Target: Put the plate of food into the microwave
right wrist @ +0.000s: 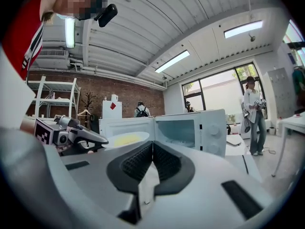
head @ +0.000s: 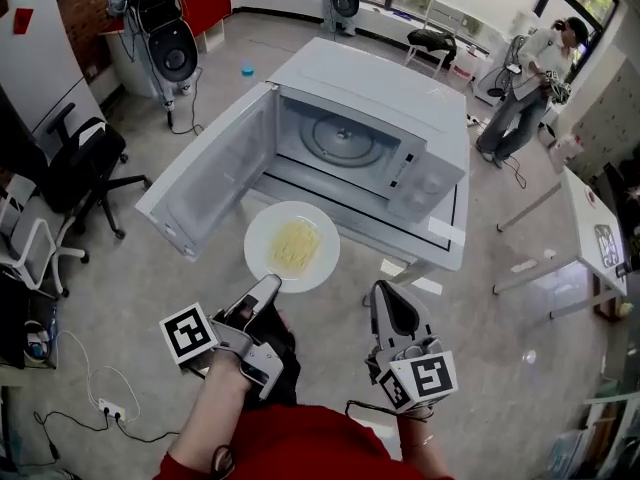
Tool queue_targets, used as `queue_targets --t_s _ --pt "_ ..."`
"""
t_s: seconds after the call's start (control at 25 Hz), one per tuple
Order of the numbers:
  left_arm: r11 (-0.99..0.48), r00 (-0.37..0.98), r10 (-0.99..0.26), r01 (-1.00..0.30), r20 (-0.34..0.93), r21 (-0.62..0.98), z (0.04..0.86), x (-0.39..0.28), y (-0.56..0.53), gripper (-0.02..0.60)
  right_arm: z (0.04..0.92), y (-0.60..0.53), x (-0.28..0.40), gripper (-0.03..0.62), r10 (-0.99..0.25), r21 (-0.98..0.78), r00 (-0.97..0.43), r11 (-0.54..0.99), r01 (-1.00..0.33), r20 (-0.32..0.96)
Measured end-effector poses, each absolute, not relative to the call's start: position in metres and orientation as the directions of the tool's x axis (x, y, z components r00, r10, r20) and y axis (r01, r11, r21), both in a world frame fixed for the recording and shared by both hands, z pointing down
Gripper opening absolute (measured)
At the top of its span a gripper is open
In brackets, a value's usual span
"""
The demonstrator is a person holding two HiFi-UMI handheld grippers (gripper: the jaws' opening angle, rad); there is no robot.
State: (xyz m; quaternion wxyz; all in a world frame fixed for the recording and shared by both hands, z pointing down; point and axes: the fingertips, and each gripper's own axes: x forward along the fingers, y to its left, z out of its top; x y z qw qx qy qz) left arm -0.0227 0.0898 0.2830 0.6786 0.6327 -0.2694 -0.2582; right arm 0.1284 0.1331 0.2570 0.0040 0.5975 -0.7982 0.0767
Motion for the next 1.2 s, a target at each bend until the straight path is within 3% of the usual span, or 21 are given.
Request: queue_targets --t_s 0.72,1.2 --pt "0.059 0.777 -0.627 -0.022 0.054 0.998 0.304 0.016 -0.045 0.021 0.266 0.012 0.144 0.015 -0.956 -0.069 -0.227 0.218 -0.973 0.186" --pt "-0.031 0.721 -0.690 0.058 -0.064 0.998 0.332 0.064 -0.121 0.021 0.294 -0.046 0.138 0.015 -0.951 -0.001 -0.240 0.245 -0.970 0.193"
